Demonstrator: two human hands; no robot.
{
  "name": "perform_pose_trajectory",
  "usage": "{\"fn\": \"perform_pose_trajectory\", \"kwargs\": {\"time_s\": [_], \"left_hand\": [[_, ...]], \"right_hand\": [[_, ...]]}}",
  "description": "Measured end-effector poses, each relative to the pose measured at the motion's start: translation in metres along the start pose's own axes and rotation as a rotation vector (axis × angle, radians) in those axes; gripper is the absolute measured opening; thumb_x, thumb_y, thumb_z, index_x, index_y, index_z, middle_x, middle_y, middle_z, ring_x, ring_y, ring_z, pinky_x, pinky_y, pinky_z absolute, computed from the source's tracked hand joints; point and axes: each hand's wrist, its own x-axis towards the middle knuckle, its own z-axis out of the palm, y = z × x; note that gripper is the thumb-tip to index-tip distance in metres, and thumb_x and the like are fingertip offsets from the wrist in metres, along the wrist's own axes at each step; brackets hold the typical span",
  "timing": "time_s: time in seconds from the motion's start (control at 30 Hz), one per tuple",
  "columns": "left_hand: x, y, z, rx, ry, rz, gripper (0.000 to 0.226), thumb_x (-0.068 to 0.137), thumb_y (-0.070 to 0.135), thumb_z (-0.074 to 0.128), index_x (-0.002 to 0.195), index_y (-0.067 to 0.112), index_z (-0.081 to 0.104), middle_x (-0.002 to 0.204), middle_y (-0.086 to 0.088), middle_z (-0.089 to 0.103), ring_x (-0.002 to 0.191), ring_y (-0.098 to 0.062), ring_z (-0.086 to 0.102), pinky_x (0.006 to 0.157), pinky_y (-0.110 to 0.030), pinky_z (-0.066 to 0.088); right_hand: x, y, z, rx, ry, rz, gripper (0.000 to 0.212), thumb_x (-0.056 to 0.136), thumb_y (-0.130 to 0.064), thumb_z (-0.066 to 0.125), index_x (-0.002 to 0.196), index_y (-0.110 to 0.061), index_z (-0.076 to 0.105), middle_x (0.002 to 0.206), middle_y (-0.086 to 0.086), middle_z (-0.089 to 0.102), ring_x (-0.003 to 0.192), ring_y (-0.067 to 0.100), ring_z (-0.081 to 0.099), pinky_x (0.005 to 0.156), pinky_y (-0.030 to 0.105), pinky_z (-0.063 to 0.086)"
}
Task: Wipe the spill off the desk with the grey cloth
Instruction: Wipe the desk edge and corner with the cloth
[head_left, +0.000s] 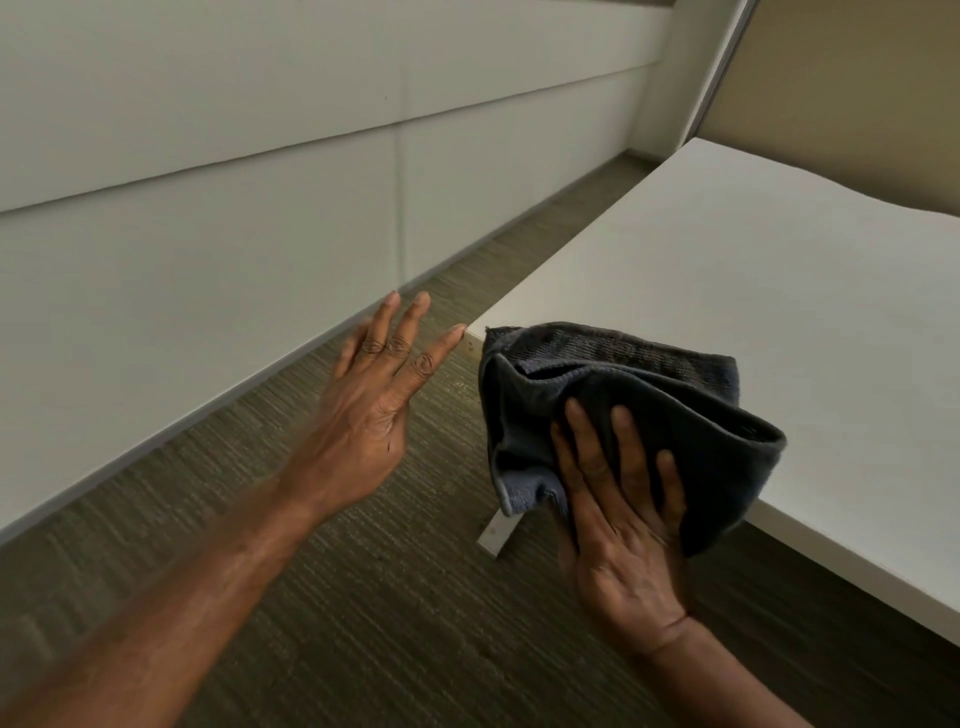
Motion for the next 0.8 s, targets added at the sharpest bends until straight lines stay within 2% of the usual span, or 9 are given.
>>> {"fn": "perform_pose_trajectory", "kwargs": {"time_s": [0.17, 0.27, 0.33, 0.43, 0.53, 0.8], "left_hand": [[-0.002, 0.008, -0.004, -0.034, 0.021, -0.010, 0.089, 0.092, -0.019, 0.051, 0.166, 0.017, 0.017, 0.175, -0.005, 0.008, 0.162, -0.028, 0.000, 0.129, -0.058, 0.011], [-0.010, 0.011, -0.006, -0.052, 0.048, -0.090, 0.080, 0.097, -0.014, 0.050, 0.165, 0.009, 0.016, 0.175, -0.008, 0.010, 0.162, -0.028, 0.001, 0.127, -0.061, 0.013], [-0.018, 0.012, -0.005, -0.043, 0.055, -0.138, 0.072, 0.103, -0.003, 0.049, 0.165, 0.007, 0.014, 0.175, -0.009, 0.009, 0.162, -0.027, 0.001, 0.128, -0.061, 0.013], [-0.029, 0.013, -0.006, -0.010, 0.054, -0.185, 0.063, 0.109, 0.024, 0.040, 0.165, 0.008, 0.015, 0.175, -0.010, 0.009, 0.162, -0.027, 0.000, 0.130, -0.057, 0.010], [-0.036, 0.016, -0.006, 0.001, 0.041, -0.221, 0.069, 0.109, 0.046, 0.031, 0.165, 0.008, 0.015, 0.175, -0.010, 0.008, 0.162, -0.025, -0.002, 0.131, -0.046, 0.002], [-0.046, 0.022, -0.010, 0.014, 0.038, -0.364, 0.077, 0.107, 0.060, 0.020, 0.166, 0.012, 0.008, 0.176, -0.004, -0.001, 0.162, -0.021, -0.007, 0.131, -0.047, -0.001]], "right_hand": [[0.022, -0.017, 0.000, 0.057, -0.051, -0.022, 0.055, 0.108, -0.038, 0.027, 0.157, -0.014, 0.026, 0.168, 0.000, 0.006, 0.157, 0.020, -0.013, 0.125, 0.041, -0.014], [0.032, -0.025, 0.002, 0.087, -0.085, -0.037, 0.074, 0.097, -0.031, 0.061, 0.159, -0.013, 0.025, 0.169, 0.001, 0.005, 0.157, 0.021, -0.014, 0.126, 0.042, -0.014], [0.040, -0.031, 0.003, 0.113, -0.112, -0.036, 0.083, 0.092, -0.031, 0.069, 0.160, -0.012, 0.024, 0.169, 0.003, 0.004, 0.157, 0.021, -0.013, 0.126, 0.041, -0.014], [0.050, -0.040, 0.003, 0.135, -0.149, -0.053, 0.084, 0.096, -0.032, 0.066, 0.161, -0.012, 0.018, 0.171, 0.007, 0.003, 0.157, 0.022, -0.009, 0.126, 0.042, -0.014], [0.061, -0.049, 0.005, 0.191, -0.144, -0.069, 0.081, 0.100, -0.031, 0.059, 0.162, -0.013, 0.010, 0.172, 0.006, 0.002, 0.158, 0.023, -0.005, 0.126, 0.043, -0.013], [0.077, -0.052, 0.006, 0.266, -0.144, -0.134, 0.073, 0.102, -0.016, 0.048, 0.162, -0.010, 0.008, 0.172, 0.006, 0.002, 0.158, 0.021, -0.008, 0.127, 0.042, -0.011]]}}
